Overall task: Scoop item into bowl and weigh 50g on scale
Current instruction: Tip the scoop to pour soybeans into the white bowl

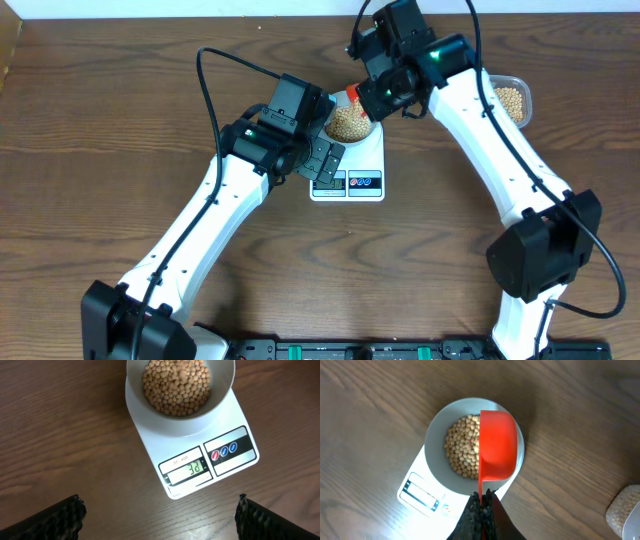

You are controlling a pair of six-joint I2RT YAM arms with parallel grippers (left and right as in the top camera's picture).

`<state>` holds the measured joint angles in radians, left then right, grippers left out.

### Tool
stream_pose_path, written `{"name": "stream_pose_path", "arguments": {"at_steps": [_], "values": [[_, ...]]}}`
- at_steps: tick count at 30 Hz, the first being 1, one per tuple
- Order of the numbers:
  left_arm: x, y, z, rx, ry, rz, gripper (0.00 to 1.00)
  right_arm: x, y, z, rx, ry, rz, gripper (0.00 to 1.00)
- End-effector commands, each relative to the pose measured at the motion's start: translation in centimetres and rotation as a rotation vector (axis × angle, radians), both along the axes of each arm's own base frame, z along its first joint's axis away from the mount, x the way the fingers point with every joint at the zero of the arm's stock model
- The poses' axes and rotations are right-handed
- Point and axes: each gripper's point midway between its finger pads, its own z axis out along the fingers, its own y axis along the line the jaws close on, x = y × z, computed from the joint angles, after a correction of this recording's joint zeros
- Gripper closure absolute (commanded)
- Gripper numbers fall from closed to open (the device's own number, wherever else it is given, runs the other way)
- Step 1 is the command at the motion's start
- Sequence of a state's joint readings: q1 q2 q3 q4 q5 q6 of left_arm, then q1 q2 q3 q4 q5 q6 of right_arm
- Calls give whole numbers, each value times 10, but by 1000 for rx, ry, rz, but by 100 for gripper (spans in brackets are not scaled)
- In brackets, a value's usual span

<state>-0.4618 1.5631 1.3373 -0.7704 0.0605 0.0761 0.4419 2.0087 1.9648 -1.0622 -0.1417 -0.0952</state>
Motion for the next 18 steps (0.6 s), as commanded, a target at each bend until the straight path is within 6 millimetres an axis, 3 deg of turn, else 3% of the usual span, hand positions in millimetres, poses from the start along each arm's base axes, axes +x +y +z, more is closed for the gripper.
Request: {"name": "stream_pose_path", "arguments": {"at_steps": [1, 7, 18], "values": [[0, 3, 8, 4, -25, 2, 2, -5, 4, 16, -27, -56, 96, 99], [0, 3, 8, 4, -25, 2, 2, -2, -1, 14, -119, -96, 88, 99], [0, 3, 8, 4, -25, 1, 2, -1, 10, 18, -167, -159, 154, 99]]}}
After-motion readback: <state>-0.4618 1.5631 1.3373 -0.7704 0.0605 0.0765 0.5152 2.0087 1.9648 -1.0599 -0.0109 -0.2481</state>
